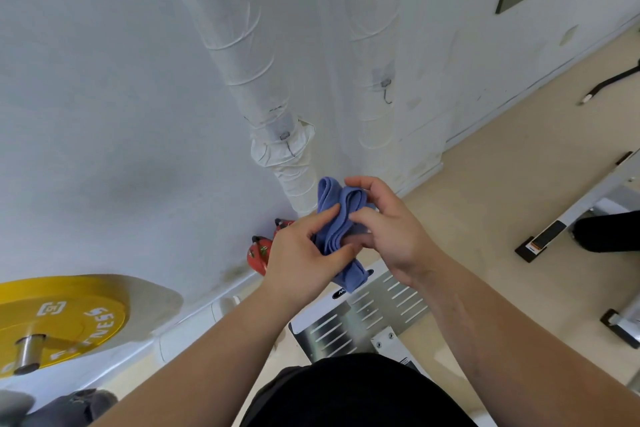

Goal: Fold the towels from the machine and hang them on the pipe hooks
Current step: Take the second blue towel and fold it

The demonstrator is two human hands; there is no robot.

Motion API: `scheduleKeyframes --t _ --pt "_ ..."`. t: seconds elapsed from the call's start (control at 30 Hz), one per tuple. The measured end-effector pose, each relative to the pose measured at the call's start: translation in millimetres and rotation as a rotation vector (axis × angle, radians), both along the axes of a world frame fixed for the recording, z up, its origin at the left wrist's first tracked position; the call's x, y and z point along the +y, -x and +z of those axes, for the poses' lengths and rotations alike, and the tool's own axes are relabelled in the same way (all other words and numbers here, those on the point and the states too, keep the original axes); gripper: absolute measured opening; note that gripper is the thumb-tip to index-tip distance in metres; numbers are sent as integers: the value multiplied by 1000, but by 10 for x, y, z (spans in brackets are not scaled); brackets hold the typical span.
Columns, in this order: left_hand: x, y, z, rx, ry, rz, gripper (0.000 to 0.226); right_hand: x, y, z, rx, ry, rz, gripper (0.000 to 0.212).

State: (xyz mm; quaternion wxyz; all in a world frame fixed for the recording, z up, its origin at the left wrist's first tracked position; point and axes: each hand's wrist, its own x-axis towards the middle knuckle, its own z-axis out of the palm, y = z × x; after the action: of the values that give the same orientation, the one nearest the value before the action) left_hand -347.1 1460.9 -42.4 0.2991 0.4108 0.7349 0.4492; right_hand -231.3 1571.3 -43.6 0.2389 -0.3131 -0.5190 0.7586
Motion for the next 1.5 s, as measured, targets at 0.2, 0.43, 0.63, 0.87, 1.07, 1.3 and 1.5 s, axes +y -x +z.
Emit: scheduleKeyframes --t 0.2,0.43,0.63,0.87,1.07,1.3,1.5 --pt "-47 131 143 19 3 -9 58 -22 -16 -1 -134 -379 -23 57" --pt "-173 460 611 -281 34 -194 72 185 -82 302 -37 -430 286 74" --pt "-342 858 553 -846 -140 -79 79 121 88 428 45 -286 199 55" --pt "-571 801 168 -892 -118 155 110 -36 424 383 23 -176 70 49" --pt "-600 1061 279 -757 -274 343 96 -170 710 400 34 -159 115 56" --pt "-712 1508 375 -516 -333 368 51 -403 1179 446 -115 -317 98 43" --pt "-827 2078 362 -281 -197 125 27 -485 1563 636 -230 -460 21 42"
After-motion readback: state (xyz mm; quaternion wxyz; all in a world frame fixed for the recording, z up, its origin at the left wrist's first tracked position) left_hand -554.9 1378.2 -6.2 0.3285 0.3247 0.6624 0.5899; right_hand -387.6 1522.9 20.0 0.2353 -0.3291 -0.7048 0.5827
